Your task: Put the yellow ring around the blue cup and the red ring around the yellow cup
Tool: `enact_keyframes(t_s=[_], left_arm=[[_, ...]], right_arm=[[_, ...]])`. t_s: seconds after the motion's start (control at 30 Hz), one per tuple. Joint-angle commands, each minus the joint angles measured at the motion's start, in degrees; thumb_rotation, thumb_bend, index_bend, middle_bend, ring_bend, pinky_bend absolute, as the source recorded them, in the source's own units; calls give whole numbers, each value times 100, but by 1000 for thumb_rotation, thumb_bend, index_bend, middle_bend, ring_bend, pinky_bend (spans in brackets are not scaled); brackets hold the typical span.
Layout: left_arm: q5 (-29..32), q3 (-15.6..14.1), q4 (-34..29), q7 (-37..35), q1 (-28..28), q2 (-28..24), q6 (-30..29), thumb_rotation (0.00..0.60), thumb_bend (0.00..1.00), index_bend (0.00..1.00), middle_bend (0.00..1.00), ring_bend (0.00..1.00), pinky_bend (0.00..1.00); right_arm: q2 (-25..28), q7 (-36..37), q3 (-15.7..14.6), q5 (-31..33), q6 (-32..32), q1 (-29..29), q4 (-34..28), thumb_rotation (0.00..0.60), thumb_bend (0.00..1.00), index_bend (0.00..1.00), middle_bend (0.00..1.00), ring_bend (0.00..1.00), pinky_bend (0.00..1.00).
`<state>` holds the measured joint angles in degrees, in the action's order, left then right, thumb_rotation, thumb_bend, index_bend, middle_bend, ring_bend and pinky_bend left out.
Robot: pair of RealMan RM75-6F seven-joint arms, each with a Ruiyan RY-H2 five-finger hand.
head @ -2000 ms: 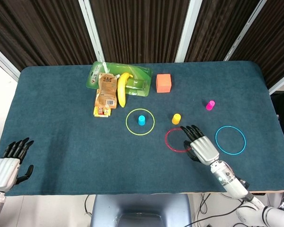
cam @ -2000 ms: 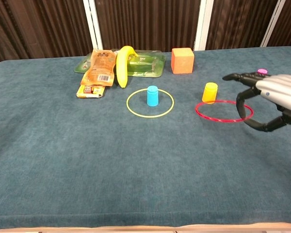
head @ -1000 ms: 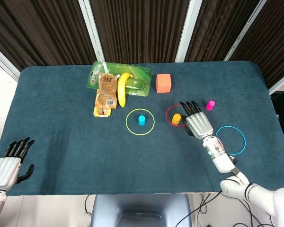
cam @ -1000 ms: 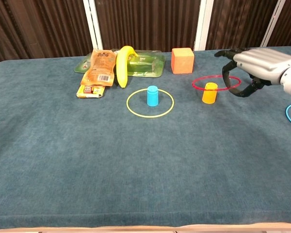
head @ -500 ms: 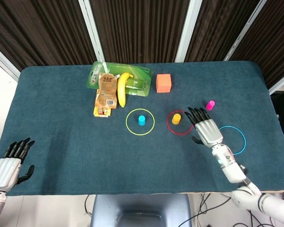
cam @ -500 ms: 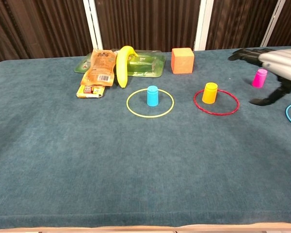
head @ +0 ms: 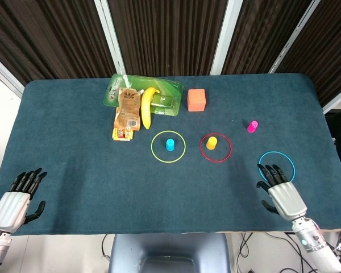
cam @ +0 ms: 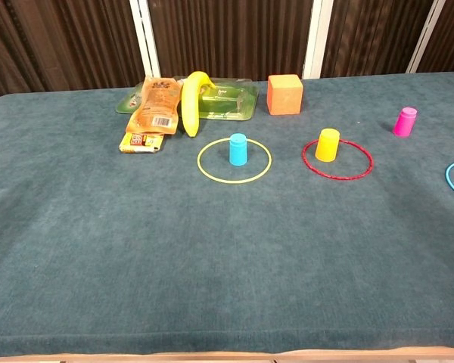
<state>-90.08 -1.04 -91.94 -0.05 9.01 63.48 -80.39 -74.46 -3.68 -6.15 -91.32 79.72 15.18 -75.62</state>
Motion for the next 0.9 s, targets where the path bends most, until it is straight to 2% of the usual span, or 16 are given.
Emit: enact_keyframes(t_s=[0.03, 0.27, 0.47, 0.9], left_arm=[[1, -2, 3, 17, 9, 6, 18, 600, 454, 0, 0, 0, 0], [14, -5, 2, 60, 24, 27, 52, 600, 454, 0, 0, 0, 0], [52, 3, 2, 96, 46, 39, 101, 600, 454, 0, 0, 0, 0], [111, 16, 2, 137, 65, 55, 146, 600, 453, 0, 0, 0, 0]], right_arm=[[-211, 520, 101, 266, -80, -168, 629, 600, 346, 570, 12, 0, 0], [-670, 1286, 295, 534, -630, -74, 1777, 600, 425, 622, 38, 0, 0], [-1036, 1747, 318, 507, -1012, 52, 2538, 600, 479, 653, 59, 0, 0], [-1354, 2035, 420, 471, -1171, 123, 3135, 600, 493, 661, 70, 0, 0]])
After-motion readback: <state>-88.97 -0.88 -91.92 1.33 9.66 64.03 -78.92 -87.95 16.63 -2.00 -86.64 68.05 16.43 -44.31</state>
